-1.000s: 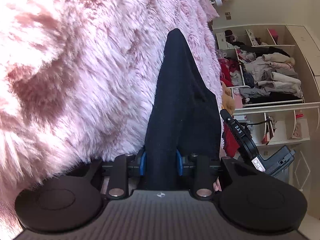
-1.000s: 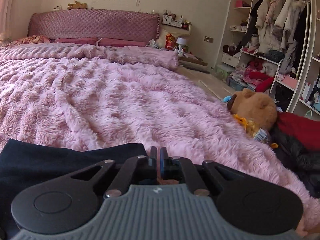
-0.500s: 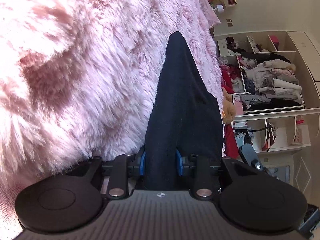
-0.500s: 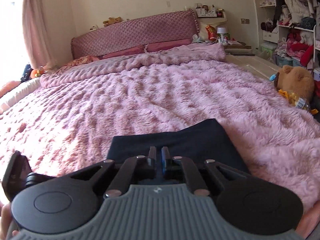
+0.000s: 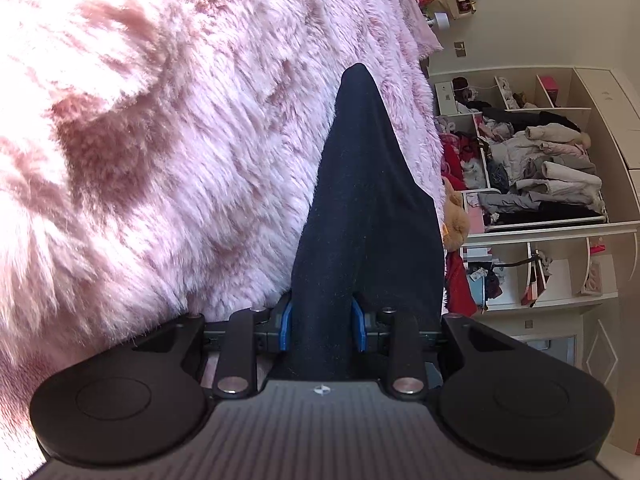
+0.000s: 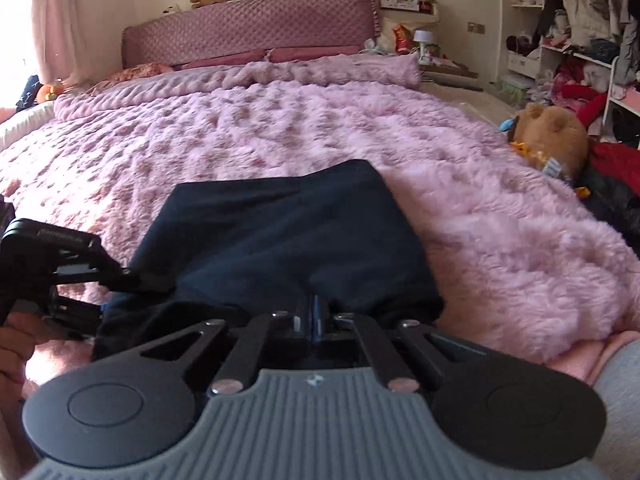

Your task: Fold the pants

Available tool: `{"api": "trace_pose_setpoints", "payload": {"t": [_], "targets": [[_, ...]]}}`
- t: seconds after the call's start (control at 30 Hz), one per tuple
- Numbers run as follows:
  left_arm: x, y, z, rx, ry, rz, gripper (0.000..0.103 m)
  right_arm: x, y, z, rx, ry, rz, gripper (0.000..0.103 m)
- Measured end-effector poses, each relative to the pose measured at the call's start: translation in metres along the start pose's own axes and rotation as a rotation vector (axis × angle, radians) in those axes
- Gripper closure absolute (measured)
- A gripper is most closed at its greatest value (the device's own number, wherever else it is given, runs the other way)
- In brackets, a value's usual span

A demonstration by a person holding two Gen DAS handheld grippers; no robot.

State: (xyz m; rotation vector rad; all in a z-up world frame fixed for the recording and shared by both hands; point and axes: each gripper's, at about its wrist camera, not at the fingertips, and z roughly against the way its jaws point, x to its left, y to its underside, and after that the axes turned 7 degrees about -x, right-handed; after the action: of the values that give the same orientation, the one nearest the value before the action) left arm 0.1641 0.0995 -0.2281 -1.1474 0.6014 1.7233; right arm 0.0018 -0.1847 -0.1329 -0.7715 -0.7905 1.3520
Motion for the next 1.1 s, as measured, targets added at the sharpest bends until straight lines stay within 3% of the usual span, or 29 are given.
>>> {"api": "trace_pose_setpoints", "payload": {"t": [0.07, 0.1, 0.17, 0.23, 0.33, 0.43, 0.53, 0.6, 0.63, 0.7, 0.77, 0.93, 1.1], "targets": [[0.001, -0.002, 0.0, 0.004, 0.001, 0.005, 0.067, -0.027, -0.009, 0.01, -0.035, -0.042, -0.092, 0.103], [0.001, -0.002, 0.0, 0.006, 0.0, 0.003, 0.067, -0.037, -0.013, 0.012, -0.057, -0.053, -0.109, 0.098], [-0.001, -0.003, -0.001, 0.01, 0.001, -0.016, 0.067, -0.058, -0.025, 0.008, -0.08, -0.106, -0.14, 0.047], [-0.001, -0.006, -0.003, 0.02, 0.013, -0.031, 0.066, -0.087, -0.038, -0.007, -0.063, -0.255, -0.22, 0.039], [0.003, -0.01, -0.007, 0.031, 0.063, -0.024, 0.062, -0.13, -0.048, -0.041, 0.014, -0.377, -0.343, 0.034], [0.01, -0.014, -0.016, 0.019, 0.139, 0.027, 0.059, -0.163, -0.042, -0.095, 0.183, -0.582, -0.477, 0.038], [0.012, -0.019, -0.024, 0.024, 0.175, 0.078, 0.061, -0.165, -0.028, -0.145, 0.346, -0.691, -0.535, 0.049], [0.01, -0.024, -0.026, 0.034, 0.165, 0.11, 0.081, -0.167, -0.023, -0.166, 0.402, -0.749, -0.623, 0.055], [0.006, -0.028, -0.026, 0.047, 0.165, 0.122, 0.081, -0.169, -0.021, -0.175, 0.425, -0.786, -0.691, 0.058], [-0.014, -0.037, -0.021, 0.066, 0.122, 0.034, 0.082, -0.165, -0.021, -0.185, 0.445, -0.831, -0.76, 0.067], [-0.046, -0.047, -0.011, 0.092, 0.003, -0.114, 0.082, -0.151, -0.024, -0.186, 0.443, -0.842, -0.779, 0.072], [-0.068, -0.106, 0.054, 0.096, -0.113, -0.235, 0.082, -0.047, -0.045, -0.188, 0.388, -0.895, -0.755, 0.074], [-0.022, -0.173, 0.172, -0.002, -0.207, -0.213, 0.08, 0.096, -0.071, -0.225, 0.385, -1.001, -0.709, 0.076]]}}
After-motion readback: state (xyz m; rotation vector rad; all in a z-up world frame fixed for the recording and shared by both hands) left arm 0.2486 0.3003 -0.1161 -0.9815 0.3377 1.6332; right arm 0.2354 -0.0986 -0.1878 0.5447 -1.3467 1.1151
